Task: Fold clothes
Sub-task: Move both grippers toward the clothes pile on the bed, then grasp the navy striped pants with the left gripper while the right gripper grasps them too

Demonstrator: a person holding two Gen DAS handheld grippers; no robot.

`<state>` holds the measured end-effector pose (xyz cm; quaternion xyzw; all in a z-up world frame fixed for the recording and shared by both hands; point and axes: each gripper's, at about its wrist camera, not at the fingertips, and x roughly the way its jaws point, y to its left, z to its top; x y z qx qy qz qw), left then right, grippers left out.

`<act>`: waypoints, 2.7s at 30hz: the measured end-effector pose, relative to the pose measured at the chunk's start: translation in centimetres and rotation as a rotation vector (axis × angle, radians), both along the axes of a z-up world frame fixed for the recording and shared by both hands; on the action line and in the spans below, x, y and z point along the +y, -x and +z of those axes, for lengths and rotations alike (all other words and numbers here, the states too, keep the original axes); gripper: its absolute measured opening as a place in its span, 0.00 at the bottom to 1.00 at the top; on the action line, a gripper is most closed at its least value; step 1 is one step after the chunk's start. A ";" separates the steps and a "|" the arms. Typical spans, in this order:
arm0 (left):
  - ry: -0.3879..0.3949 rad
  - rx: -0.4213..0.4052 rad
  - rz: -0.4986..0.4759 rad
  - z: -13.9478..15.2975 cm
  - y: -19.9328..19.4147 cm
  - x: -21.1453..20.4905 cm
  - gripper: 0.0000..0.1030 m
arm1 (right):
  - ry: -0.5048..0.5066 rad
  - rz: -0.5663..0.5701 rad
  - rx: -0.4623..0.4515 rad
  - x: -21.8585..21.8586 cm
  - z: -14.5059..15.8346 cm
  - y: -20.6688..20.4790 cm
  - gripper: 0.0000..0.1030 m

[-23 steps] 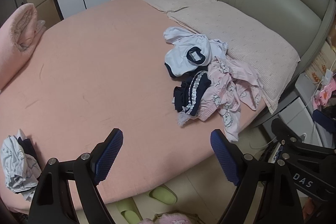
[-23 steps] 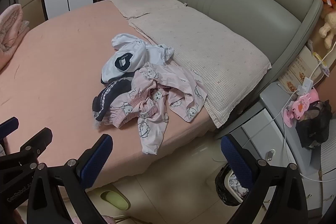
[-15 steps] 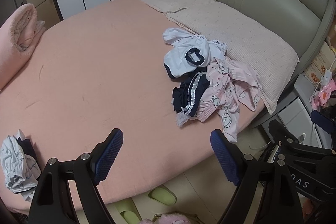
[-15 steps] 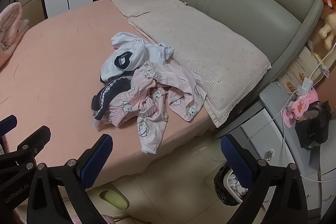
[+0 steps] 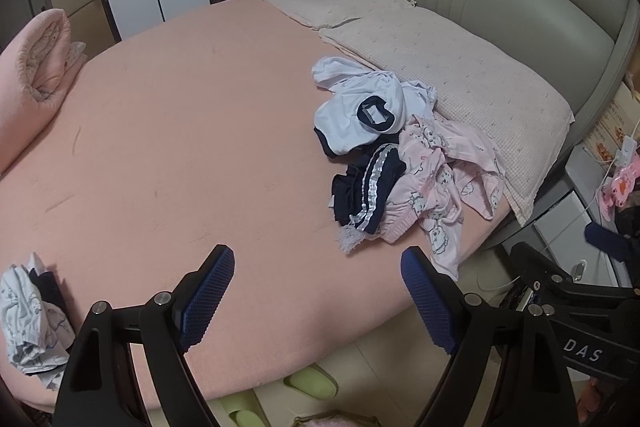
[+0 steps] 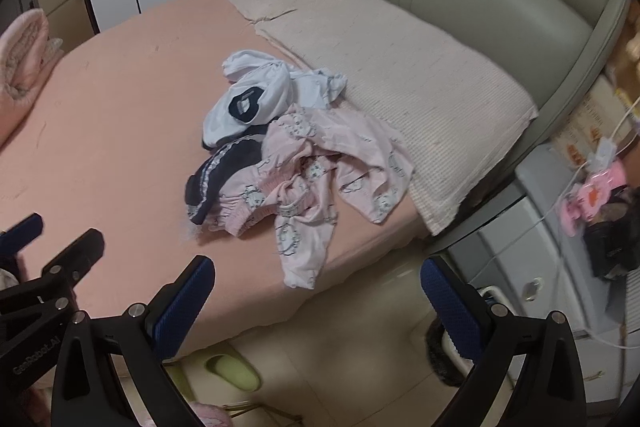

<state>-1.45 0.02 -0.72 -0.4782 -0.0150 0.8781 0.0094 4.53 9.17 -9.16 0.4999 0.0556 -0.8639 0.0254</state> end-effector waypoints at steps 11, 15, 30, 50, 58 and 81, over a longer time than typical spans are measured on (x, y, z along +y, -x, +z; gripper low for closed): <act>-0.069 -0.021 -0.031 -3.1 1.9 0.8 0.83 | 0.022 -0.018 -0.030 0.9 -2.4 1.7 1.00; -0.088 -0.020 -0.043 -4.4 2.5 0.6 0.83 | -0.024 0.036 0.019 0.2 -3.5 2.3 1.00; -0.144 0.017 -0.131 -9.4 4.6 -0.3 0.83 | 0.265 0.097 -0.038 2.2 -7.4 4.4 1.00; -0.230 -0.023 -0.168 -12.9 8.3 -0.6 0.83 | 0.649 0.073 -0.197 -1.8 -6.9 13.4 0.84; -0.234 0.001 -0.187 -12.6 9.4 -0.2 0.83 | 0.554 0.037 -0.213 -3.8 -8.3 16.6 0.71; -0.205 -0.073 -0.168 -17.0 12.0 1.8 0.84 | 0.598 -0.083 -0.284 -4.6 -13.9 17.8 0.71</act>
